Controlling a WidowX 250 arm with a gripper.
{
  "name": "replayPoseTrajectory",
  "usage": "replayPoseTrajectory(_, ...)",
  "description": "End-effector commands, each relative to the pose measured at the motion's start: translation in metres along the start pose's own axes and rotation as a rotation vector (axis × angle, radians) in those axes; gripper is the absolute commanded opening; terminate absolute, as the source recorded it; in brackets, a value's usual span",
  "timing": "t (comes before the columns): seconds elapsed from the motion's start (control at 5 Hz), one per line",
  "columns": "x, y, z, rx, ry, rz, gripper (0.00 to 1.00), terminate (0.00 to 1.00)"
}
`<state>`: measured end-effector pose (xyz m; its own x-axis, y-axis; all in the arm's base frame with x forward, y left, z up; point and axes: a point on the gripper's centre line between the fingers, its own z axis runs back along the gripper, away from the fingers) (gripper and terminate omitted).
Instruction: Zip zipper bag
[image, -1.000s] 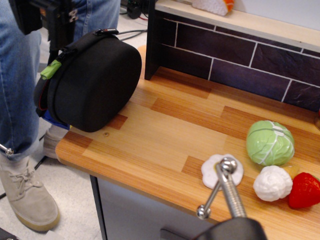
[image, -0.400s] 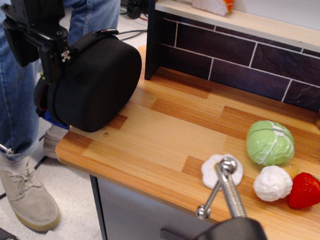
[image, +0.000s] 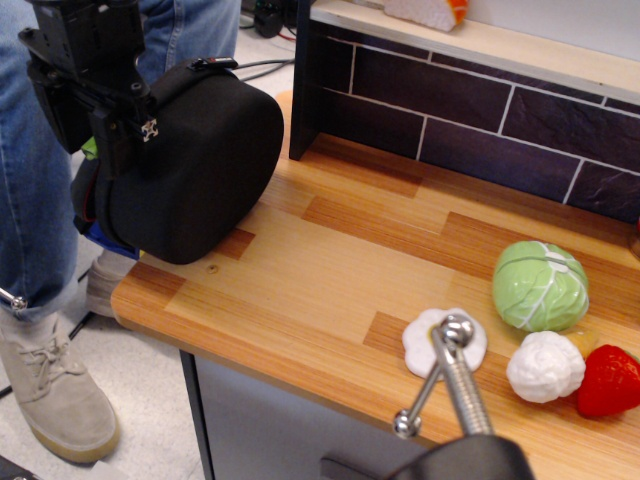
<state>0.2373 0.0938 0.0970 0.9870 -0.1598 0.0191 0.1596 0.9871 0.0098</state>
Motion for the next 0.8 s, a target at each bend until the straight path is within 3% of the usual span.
replayPoseTrajectory(0.0, 0.005, -0.002, 0.011, 0.032, -0.042, 0.012, 0.00, 0.00)
replayPoseTrajectory(0.6, -0.027, 0.009, -0.010, 0.092, -0.004, 0.027, 0.00, 0.00)
